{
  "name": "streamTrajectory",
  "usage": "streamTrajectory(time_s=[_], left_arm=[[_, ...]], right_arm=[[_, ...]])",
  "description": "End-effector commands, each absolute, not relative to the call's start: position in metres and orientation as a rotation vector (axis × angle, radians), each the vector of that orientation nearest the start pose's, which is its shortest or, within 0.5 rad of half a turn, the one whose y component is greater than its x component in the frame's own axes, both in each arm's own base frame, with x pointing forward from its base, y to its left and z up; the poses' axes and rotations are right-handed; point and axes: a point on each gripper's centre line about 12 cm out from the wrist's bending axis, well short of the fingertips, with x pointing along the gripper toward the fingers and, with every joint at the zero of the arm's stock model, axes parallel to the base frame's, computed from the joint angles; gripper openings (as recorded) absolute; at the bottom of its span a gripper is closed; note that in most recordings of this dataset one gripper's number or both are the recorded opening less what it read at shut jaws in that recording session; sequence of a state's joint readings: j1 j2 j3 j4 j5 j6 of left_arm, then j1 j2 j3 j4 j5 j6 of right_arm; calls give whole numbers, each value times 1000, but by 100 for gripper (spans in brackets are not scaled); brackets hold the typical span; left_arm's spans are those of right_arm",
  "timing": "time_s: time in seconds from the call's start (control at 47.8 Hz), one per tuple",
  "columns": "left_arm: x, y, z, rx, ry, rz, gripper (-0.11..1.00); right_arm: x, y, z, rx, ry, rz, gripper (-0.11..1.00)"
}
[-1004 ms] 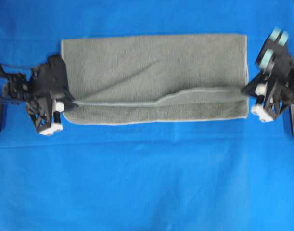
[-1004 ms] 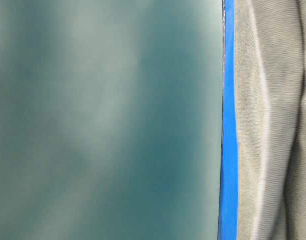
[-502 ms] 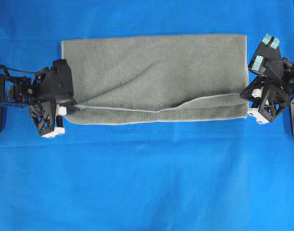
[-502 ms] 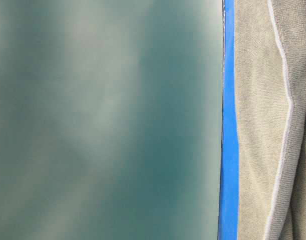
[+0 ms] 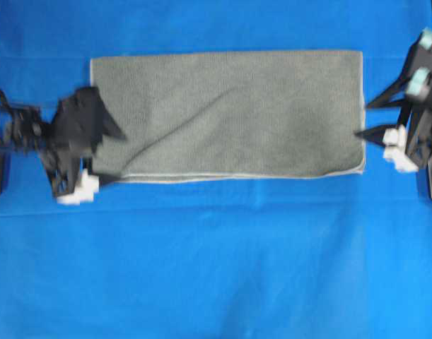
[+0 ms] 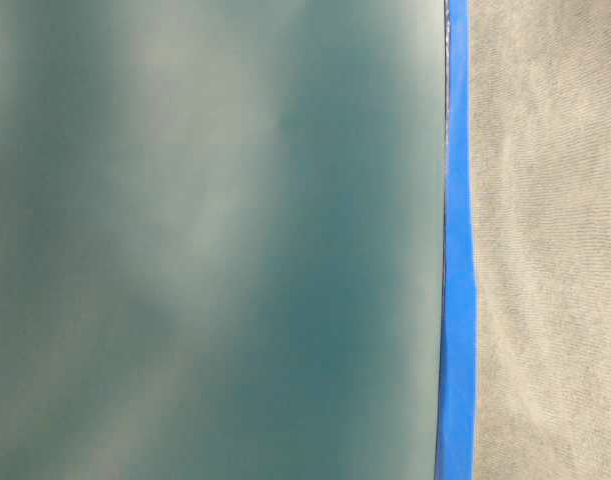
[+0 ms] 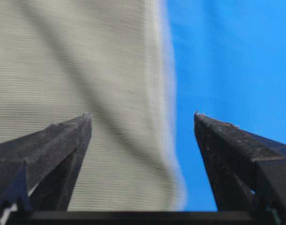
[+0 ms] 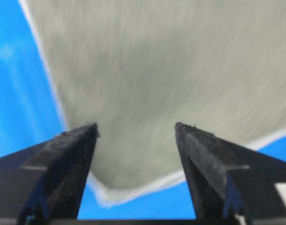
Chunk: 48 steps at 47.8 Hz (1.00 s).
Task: Fold a large towel.
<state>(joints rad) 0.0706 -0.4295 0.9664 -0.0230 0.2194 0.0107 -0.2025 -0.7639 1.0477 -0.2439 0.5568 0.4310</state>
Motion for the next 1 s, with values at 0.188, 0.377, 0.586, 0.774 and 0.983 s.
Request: streamTrajectory(time_s=[0.188, 0.377, 0.586, 0.774, 0.983], left_arm=[[261, 106, 183, 48, 781, 286, 83], [262, 150, 153, 12, 828, 395, 83], [268, 166, 116, 56, 931, 368, 83], [263, 185, 95, 40, 982, 395, 81], [258, 182, 86, 61, 1063, 345, 59]], right_arm=[[197, -139, 185, 245, 868, -685, 66], [205, -175, 146, 233, 979, -717, 66], [220, -206, 116, 243, 1012, -712, 66], [220, -221, 92, 263, 1055, -714, 66], [220, -217, 86, 252, 1076, -696, 57]])
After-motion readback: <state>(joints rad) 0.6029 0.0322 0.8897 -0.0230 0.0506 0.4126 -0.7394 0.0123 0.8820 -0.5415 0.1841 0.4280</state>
